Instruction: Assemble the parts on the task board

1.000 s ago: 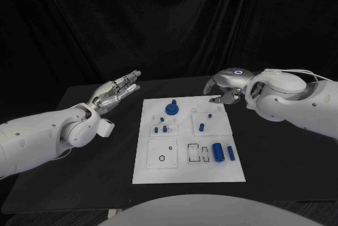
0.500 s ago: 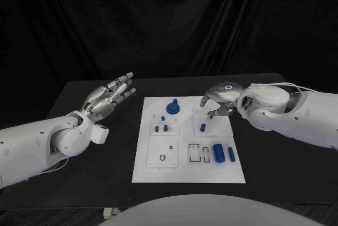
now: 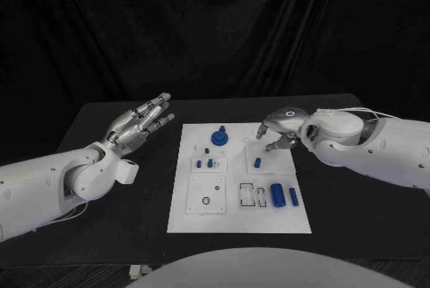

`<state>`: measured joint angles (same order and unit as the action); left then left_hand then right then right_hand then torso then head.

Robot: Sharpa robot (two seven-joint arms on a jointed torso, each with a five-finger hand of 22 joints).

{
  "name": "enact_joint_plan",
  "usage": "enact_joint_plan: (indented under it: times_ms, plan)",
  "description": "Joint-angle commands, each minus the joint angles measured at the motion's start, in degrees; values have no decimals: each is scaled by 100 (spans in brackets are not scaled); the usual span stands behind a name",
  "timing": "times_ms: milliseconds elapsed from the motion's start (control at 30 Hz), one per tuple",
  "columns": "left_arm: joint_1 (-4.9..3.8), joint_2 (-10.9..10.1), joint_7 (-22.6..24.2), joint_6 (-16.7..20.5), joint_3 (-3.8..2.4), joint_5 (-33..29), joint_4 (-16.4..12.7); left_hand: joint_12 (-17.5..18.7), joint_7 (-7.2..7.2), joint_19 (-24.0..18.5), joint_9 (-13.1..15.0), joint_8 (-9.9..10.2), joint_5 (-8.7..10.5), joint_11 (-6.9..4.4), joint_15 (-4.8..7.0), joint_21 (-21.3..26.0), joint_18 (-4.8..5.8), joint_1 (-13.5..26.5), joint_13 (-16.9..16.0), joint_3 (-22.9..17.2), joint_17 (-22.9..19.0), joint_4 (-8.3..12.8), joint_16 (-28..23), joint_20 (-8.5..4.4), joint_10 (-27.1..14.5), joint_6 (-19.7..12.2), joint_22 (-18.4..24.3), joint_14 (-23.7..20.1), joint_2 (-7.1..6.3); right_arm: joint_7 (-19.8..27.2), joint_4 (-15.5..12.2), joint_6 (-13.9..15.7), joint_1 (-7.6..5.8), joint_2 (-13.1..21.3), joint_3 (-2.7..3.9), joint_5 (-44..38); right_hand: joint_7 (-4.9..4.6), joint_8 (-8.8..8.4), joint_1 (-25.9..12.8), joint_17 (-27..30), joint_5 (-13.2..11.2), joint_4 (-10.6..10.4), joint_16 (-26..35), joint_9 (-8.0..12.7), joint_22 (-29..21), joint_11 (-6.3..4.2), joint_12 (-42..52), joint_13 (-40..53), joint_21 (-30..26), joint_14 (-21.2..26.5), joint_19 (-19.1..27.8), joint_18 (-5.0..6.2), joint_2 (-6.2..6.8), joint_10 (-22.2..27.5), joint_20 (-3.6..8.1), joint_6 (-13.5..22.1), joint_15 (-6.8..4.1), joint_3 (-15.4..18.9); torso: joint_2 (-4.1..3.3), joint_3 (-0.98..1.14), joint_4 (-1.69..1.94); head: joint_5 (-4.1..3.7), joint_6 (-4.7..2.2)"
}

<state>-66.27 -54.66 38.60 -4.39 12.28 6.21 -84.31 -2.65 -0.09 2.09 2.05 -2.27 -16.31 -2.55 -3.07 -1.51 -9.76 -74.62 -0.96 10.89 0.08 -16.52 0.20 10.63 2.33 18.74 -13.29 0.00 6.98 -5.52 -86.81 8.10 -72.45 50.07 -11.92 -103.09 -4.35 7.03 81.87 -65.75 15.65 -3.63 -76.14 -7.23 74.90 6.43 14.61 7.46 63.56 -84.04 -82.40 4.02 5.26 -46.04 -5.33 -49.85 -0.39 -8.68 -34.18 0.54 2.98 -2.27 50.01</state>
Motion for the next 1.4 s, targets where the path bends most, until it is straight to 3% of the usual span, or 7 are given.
enact_joint_plan:
  times_ms: [33,433,500,533,667,1233,1400]
  plan:
    - [11,15,451,-164,-6,-60,2,-29,30,-4,9,9,-32,44,-57,-11,-46,-74,3,52,-8,-2,-20,63,16,-4,13,0,-2,-37,71,-65,42,-15,3,-80,61,-25,-19,3,-24,-8,2,16,828,-17,54,-44,-7,-49,-2,110,-49,-149,-25,-72,9,47,5,10,-7,6,-1]
    - [17,33,425,-217,-6,-60,4,-57,77,10,7,11,-133,102,-124,-15,-51,-213,-2,95,-8,13,-20,149,31,-22,37,0,47,17,252,1,154,-47,3,-5,11,-42,-79,0,-107,-79,-10,60,838,-49,77,-146,23,-61,-23,100,-86,-426,-45,-250,41,122,20,1,-11,20,-1]
    - [18,40,431,-243,-6,-60,4,-64,99,13,9,8,-212,125,-137,-15,-52,-283,-3,98,-8,30,-20,165,34,-8,50,0,61,32,270,27,167,-49,3,39,-92,-44,-51,-1,-77,-76,-14,70,840,-56,80,-175,27,-63,-27,95,-99,-517,-67,-311,76,121,20,0,-12,17,-1]
    - [19,42,435,-253,-6,-60,0,-76,114,21,13,2,-314,141,-151,-19,-56,-362,-5,101,-8,41,-20,172,42,25,46,0,79,41,276,41,174,-49,3,53,-120,-46,-46,-6,-74,-77,-19,74,842,-56,80,-183,36,-65,-30,93,-102,-545,-75,-325,88,121,21,-1,-11,16,-1]
    - [20,50,446,-281,-6,-59,-13,-94,123,38,15,-2,-398,153,-155,-27,-59,-439,-8,107,-8,41,-20,179,56,47,28,0,101,70,300,81,203,-55,3,89,-211,-53,-9,-7,-39,-75,-27,91,847,-52,63,-231,51,-68,-37,91,-116,-678,-104,-403,113,110,22,-2,-12,32,-1]
    - [26,64,491,-329,-6,-59,-14,-200,234,196,40,-41,-632,265,-218,-95,-63,-795,-29,131,23,153,19,268,139,281,-158,75,129,138,426,183,324,-147,3,115,-300,-117,150,49,269,-36,-7,167,845,-47,-118,-375,28,-37,-17,99,-159,-983,-133,-553,132,-84,27,-8,-11,54,-1]
    - [27,69,470,-344,-6,-59,-6,-231,273,234,58,-74,-670,308,-236,-109,-64,-841,-36,137,31,168,31,293,162,422,-190,96,148,150,461,220,348,-176,3,171,-292,-229,224,57,577,-7,-12,245,846,-29,-287,-390,28,-30,-11,99,-125,-1120,-138,-474,155,-316,28,-9,-11,56,-1]
